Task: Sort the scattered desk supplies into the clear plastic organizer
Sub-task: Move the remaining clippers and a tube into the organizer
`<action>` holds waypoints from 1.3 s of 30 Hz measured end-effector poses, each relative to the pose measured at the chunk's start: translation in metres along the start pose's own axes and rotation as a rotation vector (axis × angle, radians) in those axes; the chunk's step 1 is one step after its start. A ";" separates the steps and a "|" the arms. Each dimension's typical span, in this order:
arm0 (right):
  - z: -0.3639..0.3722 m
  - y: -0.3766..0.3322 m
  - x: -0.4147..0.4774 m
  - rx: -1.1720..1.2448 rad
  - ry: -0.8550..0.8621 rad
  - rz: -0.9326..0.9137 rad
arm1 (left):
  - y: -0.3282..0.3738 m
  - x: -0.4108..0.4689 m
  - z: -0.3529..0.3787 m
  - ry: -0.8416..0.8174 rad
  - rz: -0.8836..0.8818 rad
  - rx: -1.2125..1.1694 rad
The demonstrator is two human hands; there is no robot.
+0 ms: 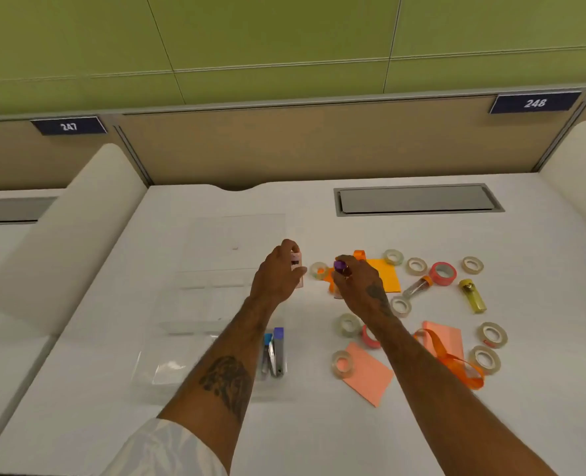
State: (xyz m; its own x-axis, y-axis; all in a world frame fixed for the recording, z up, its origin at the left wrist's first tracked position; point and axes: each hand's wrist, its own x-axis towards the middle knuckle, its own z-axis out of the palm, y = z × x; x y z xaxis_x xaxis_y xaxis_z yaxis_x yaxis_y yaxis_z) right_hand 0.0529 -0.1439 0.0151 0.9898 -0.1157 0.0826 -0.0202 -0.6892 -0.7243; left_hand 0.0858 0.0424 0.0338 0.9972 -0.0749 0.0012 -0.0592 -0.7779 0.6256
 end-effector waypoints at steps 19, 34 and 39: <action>0.092 -0.084 -0.023 -0.062 -0.017 -0.048 | -0.099 -0.033 -0.053 -0.074 0.081 0.064; 0.102 -0.077 -0.028 -0.254 -0.134 -0.110 | -0.114 -0.044 -0.042 -0.075 0.041 0.389; 0.103 -0.077 -0.027 -0.302 -0.157 -0.110 | -0.118 -0.042 -0.047 -0.066 0.019 0.424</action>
State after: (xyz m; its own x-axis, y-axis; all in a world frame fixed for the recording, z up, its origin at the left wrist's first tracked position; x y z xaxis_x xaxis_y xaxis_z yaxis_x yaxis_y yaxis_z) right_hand 0.0423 -0.0144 -0.0017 0.9975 0.0659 0.0255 0.0700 -0.8744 -0.4801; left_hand 0.0530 0.1669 -0.0031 0.9915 -0.1208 -0.0492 -0.1049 -0.9626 0.2498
